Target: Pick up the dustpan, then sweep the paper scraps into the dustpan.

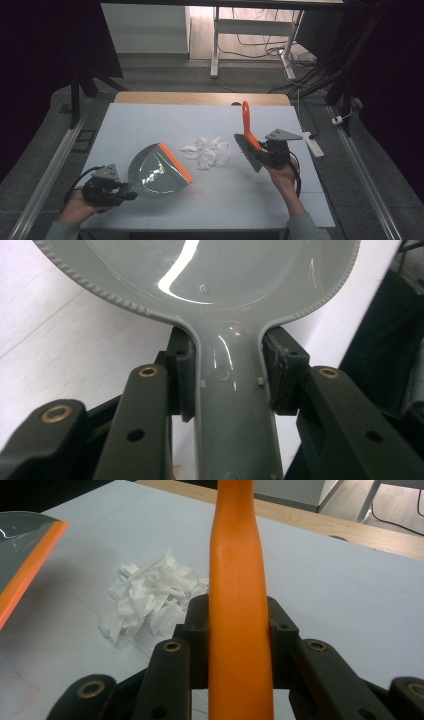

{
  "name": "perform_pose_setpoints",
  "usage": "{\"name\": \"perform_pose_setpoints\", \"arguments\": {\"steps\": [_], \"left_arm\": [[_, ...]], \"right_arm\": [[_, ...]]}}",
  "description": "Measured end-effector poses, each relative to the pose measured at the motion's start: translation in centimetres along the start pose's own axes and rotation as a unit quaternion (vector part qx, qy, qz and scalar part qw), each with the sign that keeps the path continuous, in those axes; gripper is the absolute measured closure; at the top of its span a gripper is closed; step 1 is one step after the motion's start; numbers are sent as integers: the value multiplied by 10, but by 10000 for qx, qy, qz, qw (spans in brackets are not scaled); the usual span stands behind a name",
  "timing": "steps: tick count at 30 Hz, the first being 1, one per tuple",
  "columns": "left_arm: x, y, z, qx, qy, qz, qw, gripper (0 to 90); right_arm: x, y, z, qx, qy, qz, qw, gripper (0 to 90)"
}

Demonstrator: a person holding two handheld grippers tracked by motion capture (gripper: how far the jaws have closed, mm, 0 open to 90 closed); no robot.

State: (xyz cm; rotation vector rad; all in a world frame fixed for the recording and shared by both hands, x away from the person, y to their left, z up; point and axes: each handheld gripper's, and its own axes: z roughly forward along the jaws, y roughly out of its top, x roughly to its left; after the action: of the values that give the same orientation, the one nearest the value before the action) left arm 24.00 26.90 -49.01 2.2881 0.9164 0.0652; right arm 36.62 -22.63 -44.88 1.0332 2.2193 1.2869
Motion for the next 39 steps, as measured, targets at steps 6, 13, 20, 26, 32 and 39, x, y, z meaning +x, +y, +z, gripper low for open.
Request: {"name": "perform_pose_setpoints", "arguments": {"steps": [6, 13, 20, 26, 32, 39], "left_arm": [[2, 0, 3, 54, -34, -2, 10000, 618], [-1, 1, 8, 202, -140, 165, 9996, 617], [1, 0, 11, 202, -105, 97, 9997, 617], [0, 5, 17, 257, -144, 155, 9994, 617], [2, 10, 24, 318, -217, 219, 9990, 617], [17, 24, 29, 364, -263, 242, 9987, 617]], "right_arm": [[-1, 2, 5, 17, 6, -19, 10000, 705], [-1, 4, 7, 8, 10, -34, 10000, 706], [-1, 6, 10, 9, 11, -41, 10000, 705], [-2, 8, 13, -6, 16, -55, 10000, 705], [0, 10, 18, 34, 29, -95, 9999, 706], [3, 14, 22, 43, 19, -135, 9999, 706]]}}
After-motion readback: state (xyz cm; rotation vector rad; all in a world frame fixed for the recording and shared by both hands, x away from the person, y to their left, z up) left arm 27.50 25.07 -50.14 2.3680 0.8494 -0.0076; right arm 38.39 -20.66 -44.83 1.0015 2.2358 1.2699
